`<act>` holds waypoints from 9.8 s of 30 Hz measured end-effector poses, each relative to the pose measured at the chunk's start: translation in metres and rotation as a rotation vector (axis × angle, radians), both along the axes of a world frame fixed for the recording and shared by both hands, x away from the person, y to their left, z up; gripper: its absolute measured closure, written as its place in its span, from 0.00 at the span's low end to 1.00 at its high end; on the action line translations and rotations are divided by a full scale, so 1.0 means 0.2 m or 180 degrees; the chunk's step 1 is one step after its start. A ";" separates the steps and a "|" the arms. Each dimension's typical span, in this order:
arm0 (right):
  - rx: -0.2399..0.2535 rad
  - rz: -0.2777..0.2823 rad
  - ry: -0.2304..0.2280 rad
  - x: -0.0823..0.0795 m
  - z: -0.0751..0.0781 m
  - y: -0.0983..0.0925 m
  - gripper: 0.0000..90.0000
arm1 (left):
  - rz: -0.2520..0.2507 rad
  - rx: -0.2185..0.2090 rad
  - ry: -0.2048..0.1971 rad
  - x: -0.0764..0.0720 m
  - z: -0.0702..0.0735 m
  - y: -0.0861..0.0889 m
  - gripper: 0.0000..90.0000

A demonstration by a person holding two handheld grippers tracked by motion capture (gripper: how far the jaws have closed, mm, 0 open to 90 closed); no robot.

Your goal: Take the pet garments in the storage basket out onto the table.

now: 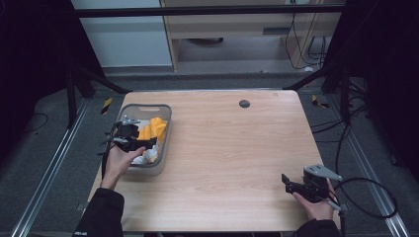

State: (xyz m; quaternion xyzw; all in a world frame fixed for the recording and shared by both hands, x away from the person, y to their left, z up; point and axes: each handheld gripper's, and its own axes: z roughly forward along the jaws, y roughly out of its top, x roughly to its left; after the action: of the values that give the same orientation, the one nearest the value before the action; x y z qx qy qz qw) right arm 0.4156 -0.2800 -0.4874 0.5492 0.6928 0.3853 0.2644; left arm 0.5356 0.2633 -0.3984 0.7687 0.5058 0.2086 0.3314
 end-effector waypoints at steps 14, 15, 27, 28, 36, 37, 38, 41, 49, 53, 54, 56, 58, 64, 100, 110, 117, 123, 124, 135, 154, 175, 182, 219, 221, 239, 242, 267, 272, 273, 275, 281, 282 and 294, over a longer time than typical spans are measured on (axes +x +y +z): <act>-0.0031 0.0014 0.0003 0.00 0.00 0.00 0.15 | -0.0042 0.0125 0.0211 0.02 -0.05 -0.04 0.33; -0.0033 0.0019 0.0005 0.01 -0.01 0.00 0.15 | -0.0056 0.0135 0.0233 0.02 -0.05 -0.04 0.34; -0.0015 0.0030 0.0038 0.01 -0.01 0.00 0.15 | -0.0062 0.0192 0.0336 0.03 -0.10 -0.06 0.45; -0.0015 0.0030 0.0038 0.01 -0.01 0.00 0.15 | -0.0062 0.0192 0.0336 0.03 -0.10 -0.06 0.45; -0.0020 0.0036 0.0042 0.01 -0.01 0.00 0.15 | -0.0033 0.0224 0.0441 0.05 -0.14 -0.07 0.54; -0.0027 0.0035 0.0041 0.01 -0.01 0.00 0.15 | -0.0025 0.0225 0.0454 0.05 -0.14 -0.07 0.54; -0.0029 0.0038 0.0044 0.01 -0.01 0.00 0.15 | -0.0014 0.0215 0.0464 0.05 -0.14 -0.07 0.57; -0.0038 0.0041 0.0048 0.01 -0.01 0.00 0.15 | -0.0007 0.0204 0.0494 0.05 -0.15 -0.07 0.61; -0.0041 0.0050 0.0059 0.01 -0.01 0.00 0.15 | 0.0084 0.0164 0.0542 0.05 -0.14 -0.06 0.80; -0.0030 0.0057 0.0070 0.01 -0.01 0.01 0.15 | 0.0136 0.0127 0.0545 0.05 -0.14 -0.05 0.87; -0.0042 0.0056 0.0065 0.01 -0.01 0.00 0.15 | 0.0142 0.0120 0.0546 0.05 -0.13 -0.04 0.88; -0.0040 0.0051 0.0070 0.01 -0.01 0.00 0.15 | 0.0156 0.0128 0.0524 0.05 -0.12 -0.04 0.89; -0.0040 0.0051 0.0067 0.01 -0.01 0.00 0.16 | 0.0177 0.0117 0.0495 0.04 -0.11 -0.03 0.90; -0.0043 0.0052 0.0068 0.01 -0.01 0.00 0.16 | 0.0217 0.0012 0.0432 0.03 -0.06 0.01 0.91; -0.0037 0.0057 0.0068 0.01 -0.01 0.01 0.16 | 0.0050 -0.0034 -0.0007 -0.13 0.28 0.07 0.92; -0.0055 0.0056 0.0059 0.01 -0.01 0.01 0.16 | -0.0100 -0.0024 -0.0071 -0.16 0.32 0.03 0.92; -0.0064 0.0061 0.0057 0.01 -0.01 0.01 0.16 | -0.0238 -0.0026 -0.0117 -0.21 0.37 -0.02 0.92; -0.0077 0.0060 0.0038 0.01 -0.01 0.00 0.16 | -0.0372 -0.0029 -0.0148 -0.24 0.42 -0.06 0.92; -0.0077 0.0060 0.0038 0.01 -0.01 0.00 0.16 | -0.0372 -0.0029 -0.0148 -0.24 0.42 -0.06 0.92; -0.0085 0.0074 0.0028 0.01 -0.01 0.01 0.16 | -0.0594 -0.0023 -0.0203 -0.28 0.47 -0.15 0.92; -0.0094 0.0074 0.0009 0.01 -0.01 0.01 0.16 | -0.0996 0.0059 -0.0202 -0.33 0.50 -0.35 0.92; -0.0090 0.0087 -0.0005 0.00 -0.01 0.00 0.16 | -0.1291 0.0119 0.0010 -0.27 0.32 -0.60 0.92; -0.0098 0.0088 -0.0013 0.00 -0.01 0.00 0.16 | -0.1343 0.0127 0.0093 -0.26 0.23 -0.65 0.92; -0.0135 0.0113 -0.0014 0.00 -0.01 0.01 0.16 | -0.1585 0.0138 0.0302 -0.22 -0.09 -0.86 0.91; -0.0138 0.0114 -0.0010 0.00 -0.02 0.01 0.16 | -0.1598 0.0142 0.0312 -0.22 -0.10 -0.87 0.91; -0.0150 0.0134 -0.0006 0.00 -0.02 0.01 0.17 | -0.1691 0.0174 0.0343 -0.23 -0.20 -0.91 0.80; -0.0151 0.0134 -0.0005 0.00 -0.02 0.01 0.17 | -0.1687 0.0177 0.0330 -0.24 -0.21 -0.91 0.75; -0.0198 0.0155 -0.0037 0.00 -0.02 0.02 0.15 | -0.1536 -0.0228 -0.0377 -0.40 -0.17 -0.63 0.27; -0.0202 0.0185 -0.0022 0.00 -0.03 0.03 0.13 | -0.1477 -0.0225 -0.0394 -0.45 -0.21 -0.54 0.27; -0.0202 0.0187 -0.0021 0.00 -0.03 0.03 0.13 | -0.1465 -0.0218 -0.0397 -0.46 -0.22 -0.53 0.27; -0.0196 0.0192 -0.0023 0.00 -0.03 0.03 0.13 | -0.1439 -0.0200 -0.0419 -0.48 -0.24 -0.49 0.27; -0.0246 0.0220 -0.0014 0.00 -0.03 0.03 0.12 | -0.1306 -0.0160 -0.0367 -0.52 -0.32 -0.38 0.27; -0.0256 0.0228 -0.0018 0.00 -0.03 0.04 0.12 | -0.1280 -0.0164 -0.0371 -0.53 -0.33 -0.36 0.27; -0.0295 0.0249 0.0017 0.00 -0.04 0.05 0.10 | -0.1004 -0.0286 -0.0308 -0.62 -0.39 -0.14 0.27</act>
State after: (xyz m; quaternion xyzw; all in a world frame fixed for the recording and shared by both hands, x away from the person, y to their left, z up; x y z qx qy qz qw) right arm 0.4150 -0.2703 -0.4953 0.5099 0.7315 0.3615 0.2725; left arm 0.4107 0.2358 -0.4758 0.8120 0.3711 0.1680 0.4180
